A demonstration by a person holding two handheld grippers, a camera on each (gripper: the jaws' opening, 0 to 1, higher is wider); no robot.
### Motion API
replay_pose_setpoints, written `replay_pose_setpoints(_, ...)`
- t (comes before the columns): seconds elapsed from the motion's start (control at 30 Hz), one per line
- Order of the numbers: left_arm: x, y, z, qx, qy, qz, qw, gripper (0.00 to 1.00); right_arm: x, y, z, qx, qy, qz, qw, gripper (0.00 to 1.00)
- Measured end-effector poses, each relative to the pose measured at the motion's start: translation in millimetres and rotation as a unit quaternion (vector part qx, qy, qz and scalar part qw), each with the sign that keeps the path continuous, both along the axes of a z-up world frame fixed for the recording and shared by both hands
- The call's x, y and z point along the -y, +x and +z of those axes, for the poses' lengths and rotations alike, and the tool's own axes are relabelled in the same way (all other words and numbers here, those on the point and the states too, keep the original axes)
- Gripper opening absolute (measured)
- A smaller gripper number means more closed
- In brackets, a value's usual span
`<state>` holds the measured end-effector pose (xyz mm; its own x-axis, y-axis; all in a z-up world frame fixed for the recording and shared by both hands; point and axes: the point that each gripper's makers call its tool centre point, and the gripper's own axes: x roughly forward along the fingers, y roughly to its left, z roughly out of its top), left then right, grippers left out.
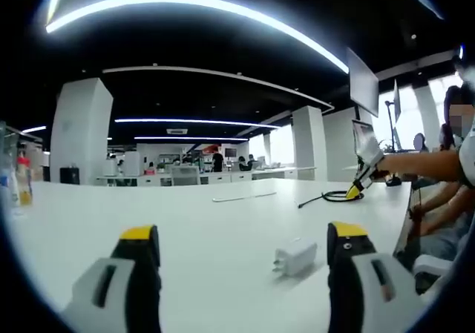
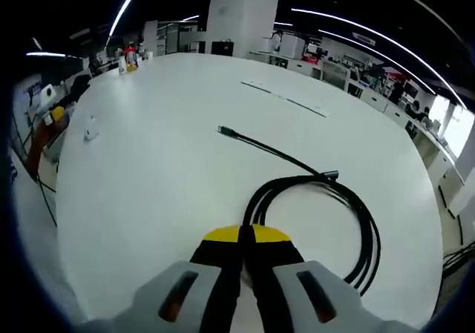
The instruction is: Plug the desk Type‑C cable into the charger adapter.
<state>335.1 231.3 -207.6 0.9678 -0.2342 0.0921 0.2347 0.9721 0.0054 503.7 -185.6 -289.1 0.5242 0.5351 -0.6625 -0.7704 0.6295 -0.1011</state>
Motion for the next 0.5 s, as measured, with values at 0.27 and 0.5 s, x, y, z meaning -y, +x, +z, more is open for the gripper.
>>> replay_pose_setpoints(0.27,5.0,-0.8,0.9,-0.001,0.000,-0.006,1.0000,0.95,-7.3,-22.8,-1.2,-0.003,-0.003,0.013,0.9999,0.02)
replay_pose_setpoints(0.5,3.5,-0.6,1.0,-0.001,0.002,-0.003,1.0000,0.97,-14.4,-45.5,-1.9,-0.010,-0.003,0.026,0.9996,0.02)
